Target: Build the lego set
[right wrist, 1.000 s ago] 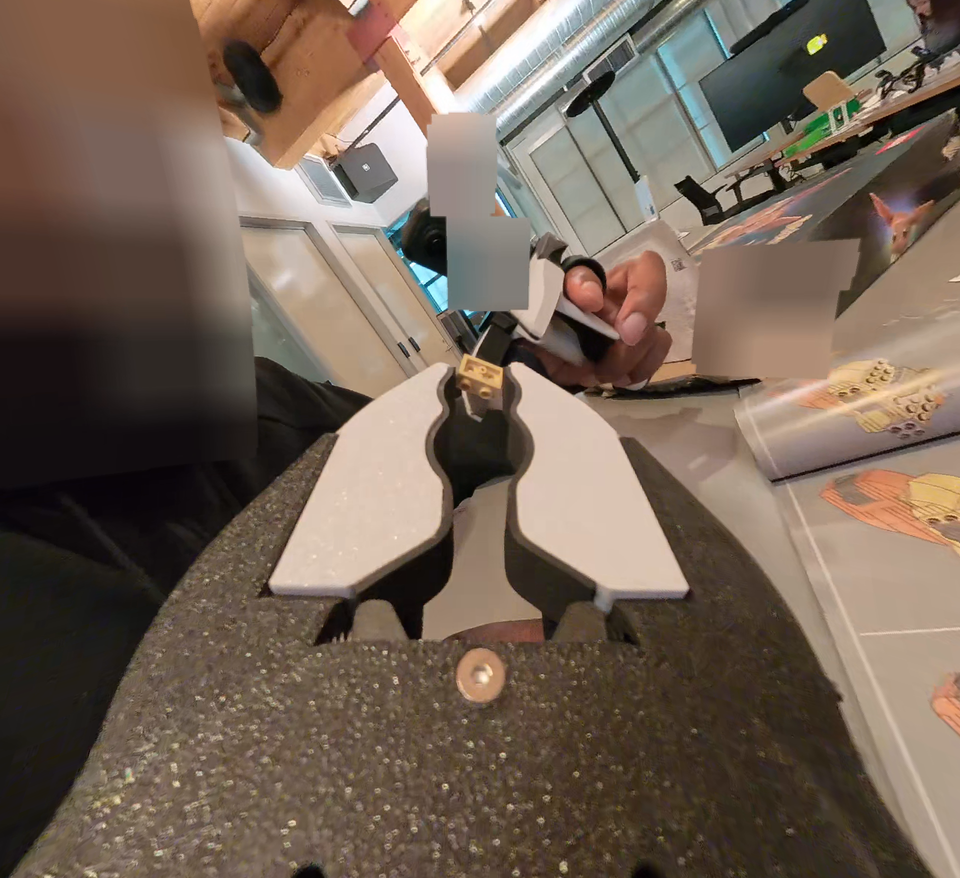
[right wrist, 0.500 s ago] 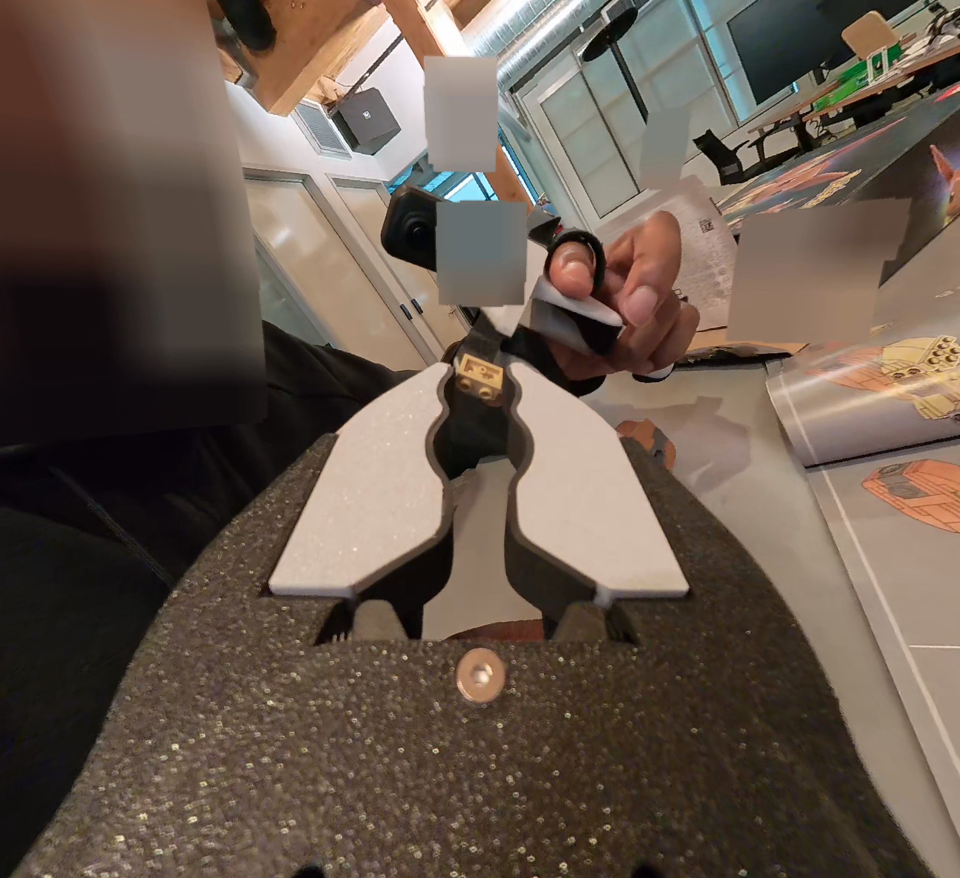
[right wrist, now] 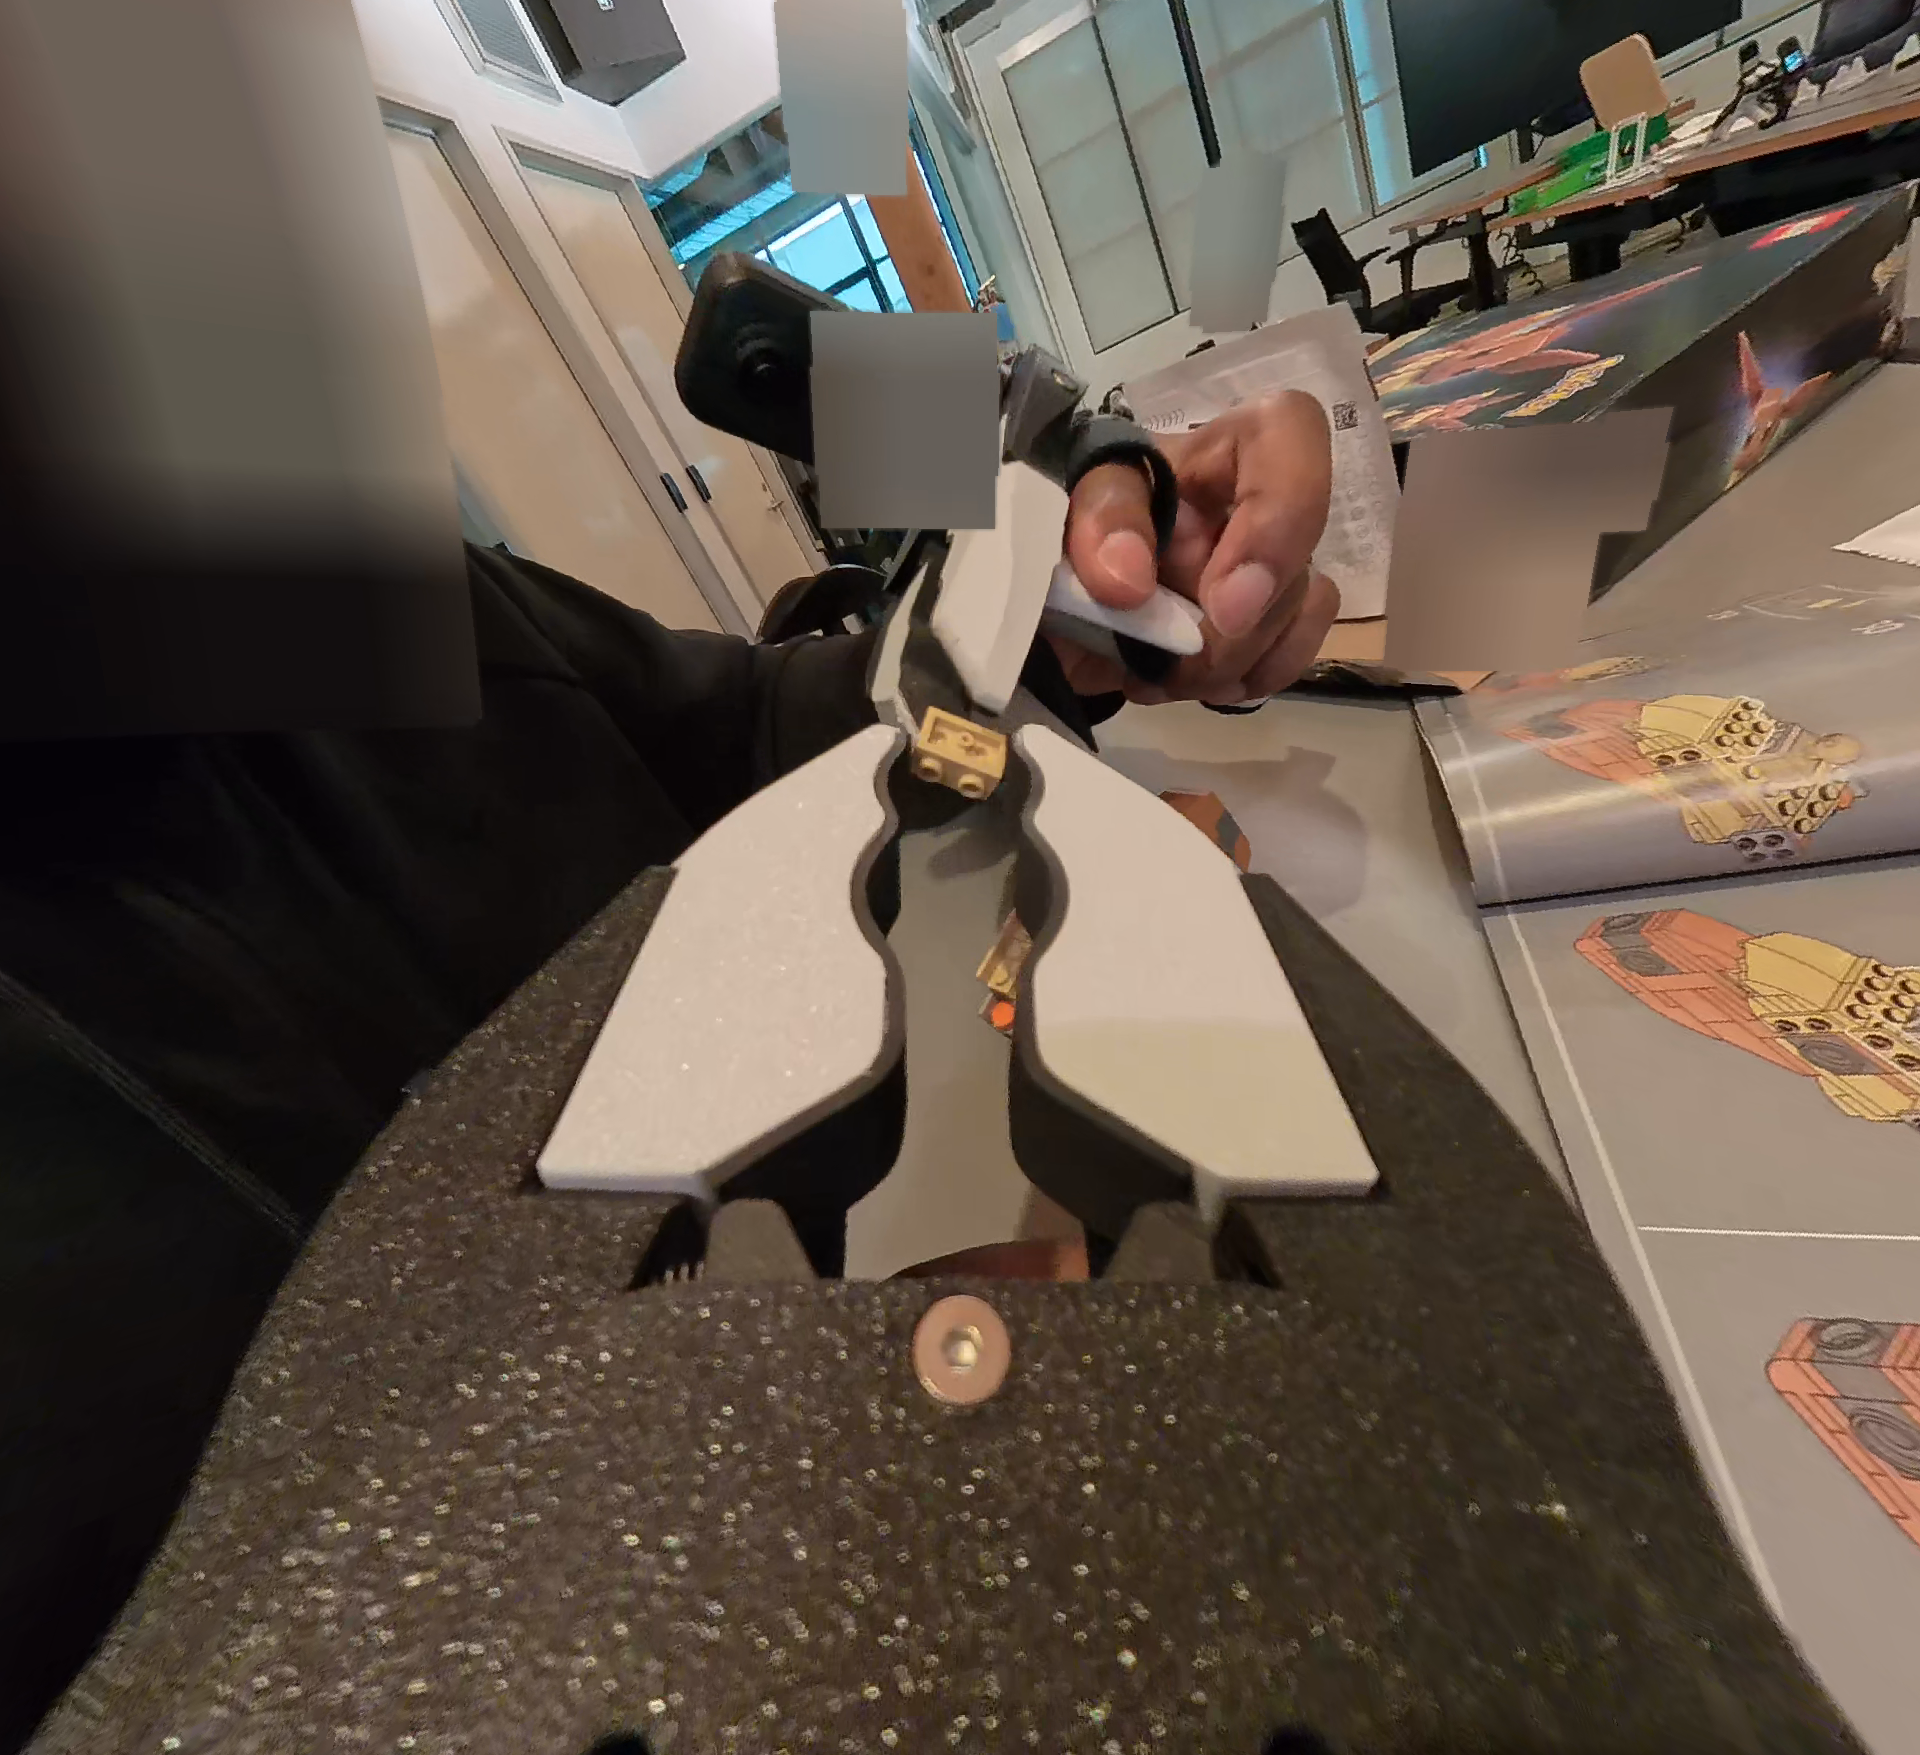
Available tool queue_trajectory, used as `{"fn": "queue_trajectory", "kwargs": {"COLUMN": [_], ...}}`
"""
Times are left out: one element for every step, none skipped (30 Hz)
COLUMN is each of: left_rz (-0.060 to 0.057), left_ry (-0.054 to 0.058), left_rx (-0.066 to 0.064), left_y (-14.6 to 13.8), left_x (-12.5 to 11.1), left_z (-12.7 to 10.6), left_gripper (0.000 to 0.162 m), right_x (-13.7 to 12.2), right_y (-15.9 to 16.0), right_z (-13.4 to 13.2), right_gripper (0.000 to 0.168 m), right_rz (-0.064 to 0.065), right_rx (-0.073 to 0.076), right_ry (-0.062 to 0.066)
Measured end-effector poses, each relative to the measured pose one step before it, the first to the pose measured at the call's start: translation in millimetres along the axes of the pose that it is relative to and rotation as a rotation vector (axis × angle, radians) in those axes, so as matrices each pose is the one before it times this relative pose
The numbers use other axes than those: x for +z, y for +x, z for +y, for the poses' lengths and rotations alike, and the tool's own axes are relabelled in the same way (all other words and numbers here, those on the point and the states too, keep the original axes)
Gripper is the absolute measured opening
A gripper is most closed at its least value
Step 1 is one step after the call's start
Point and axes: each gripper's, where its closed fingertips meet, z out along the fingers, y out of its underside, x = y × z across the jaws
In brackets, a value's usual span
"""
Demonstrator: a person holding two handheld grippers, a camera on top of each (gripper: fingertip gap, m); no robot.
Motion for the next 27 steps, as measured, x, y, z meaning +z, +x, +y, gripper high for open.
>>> {"fn": "queue_trajectory", "kwargs": {"left_rz": [0.0046, 0.0050, 0.0007, 0.0035, 0.0037, 0.0032, 0.0059, 0.0107, 0.0015, 0.0026, 0.0072, 0.0050, -0.0005, 0.0048, 0.0058, 0.0023, -0.0014, 0.0024, 0.0052, 0.0053, 0.0077, 0.0144, 0.0181, 0.0131, 0.0057, -0.0013, -0.0026], "left_ry": [-0.0005, -0.0007, -0.0002, 0.0001, -0.0023, -0.0021, 0.0003, -0.0025, -0.0018, -0.0042, 0.0025, 0.0087, 0.0075, 0.0071, 0.0097, 0.0083, 0.0118, 0.0179, 0.0224, 0.0244, 0.0235, 0.0266, 0.0276, 0.0231, 0.0115, 0.0007, -0.0001], "left_rx": [0.0064, 0.0046, 0.0006, -0.0023, -0.0056, -0.0113, -0.0211, -0.0305, -0.0400, -0.0440, -0.0417, -0.0408, -0.0454, -0.0473, -0.0487, -0.0486, -0.0474, -0.0474, -0.0491, -0.0524, -0.0597, -0.0666, -0.0690, -0.0684, -0.0667, -0.0631, -0.0541], "left_y": [1.21, 1.07, 0.42, 0.50, 0.28, 0.01, 0.06, 0.42, -1.29, -1.38, -0.60, -0.75, -1.86, -1.45, -1.50, -1.99, -2.67, -2.14, -2.02, -2.25, -2.17, -1.46, -1.20, -1.79, -2.62, -3.38, -3.02], "left_x": [0.15, 0.34, 0.32, 0.05, 0.11, 0.10, 0.29, 0.74, 1.03, 1.16, 0.91, 0.45, 0.25, -0.08, -0.49, -0.96, -1.30, -1.82, -1.96, -2.14, -2.01, -2.01, -1.88, -1.66, -1.28, -0.89, -0.78], "left_z": [0.14, 0.22, 0.32, 0.19, 0.56, 0.46, 0.07, 0.60, 0.60, 0.95, 0.16, -0.43, -0.47, -0.80, -1.22, -1.25, -1.66, -2.44, -2.68, -2.78, -2.55, -2.88, -2.92, -2.17, -0.63, 0.98, 0.72], "left_gripper": [0.008, 0.006, 0.006, 0.006, 0.006, 0.006, 0.005, 0.005, 0.005, 0.004, 0.005, 0.004, 0.004, 0.004, 0.004, 0.004, 0.004, 0.004, 0.004, 0.004, 0.004, 0.004, 0.004, 0.004, 0.004, 0.004, 0.004], "right_x": [0.08, 0.08, 0.05, 0.11, -0.06, -0.05, -0.06, -0.23, -0.20, -0.27, -0.34, -0.54, -0.61, -0.94, -1.14, -1.33, -1.32, -1.33, -1.16, -0.65, -0.47, -0.04, 0.22, 0.19, 0.19, 0.16, 0.00], "right_y": [-0.17, 0.12, 0.00, -0.02, 0.27, 0.36, -0.07, -0.51, 1.21, 1.59, 0.99, 0.34, 0.98, 1.31, 1.36, 1.69, 2.13, 1.86, 1.42, 1.52, 1.70, 2.19, 1.74, 1.19, 0.49, 0.09, 0.05], "right_z": [0.43, 0.21, 0.27, 0.37, 0.35, 0.09, -0.38, -1.36, -0.86, -0.24, -0.18, -0.53, -0.80, -1.33, -1.55, -1.60, -1.13, -0.90, -0.87, -0.09, 0.40, 1.12, 2.18, 1.74, 1.10, 0.63, -0.57], "right_gripper": [0.017, 0.017, 0.017, 0.017, 0.017, 0.017, 0.017, 0.016, 0.017, 0.018, 0.019, 0.019, 0.020, 0.022, 0.024, 0.025, 0.026, 0.027, 0.027, 0.027, 0.027, 0.026, 0.026, 0.026, 0.025, 0.025, 0.025], "right_rz": [-0.0003, 0.0008, -0.0004, -0.0013, 0.0007, 0.0013, -0.0011, -0.0028, 0.0110, 0.0148, 0.0108, 0.0069, 0.0106, 0.0139, 0.0150, 0.0172, 0.0194, 0.0187, 0.0164, 0.0183, 0.0240, 0.0316, 0.0350, 0.0349, 0.0308, 0.0273, 0.0226], "right_rx": [0.0011, 0.0031, 0.0038, 0.0035, 0.0043, 0.0051, 0.0054, 0.0035, -0.0007, -0.0083, -0.0103, -0.0063, -0.0065, -0.0116, -0.0161, -0.0187, -0.0222, -0.0258, -0.0257, -0.0300, -0.0403, -0.0534, -0.0694, -0.0757, -0.0737, -0.0684, -0.0529], "right_ry": [-0.0028, -0.0006, -0.0014, -0.0023, -0.0018, -0.0009, 0.0019, 0.0068, 0.0022, -0.0026, -0.0048, -0.0020, -0.0005, 0.0021, 0.0025, 0.0023, -0.0003, -0.0019, -0.0004, -0.0062, -0.0096, -0.0143, -0.0221, -0.0188, -0.0135, -0.0114, -0.0033]}}
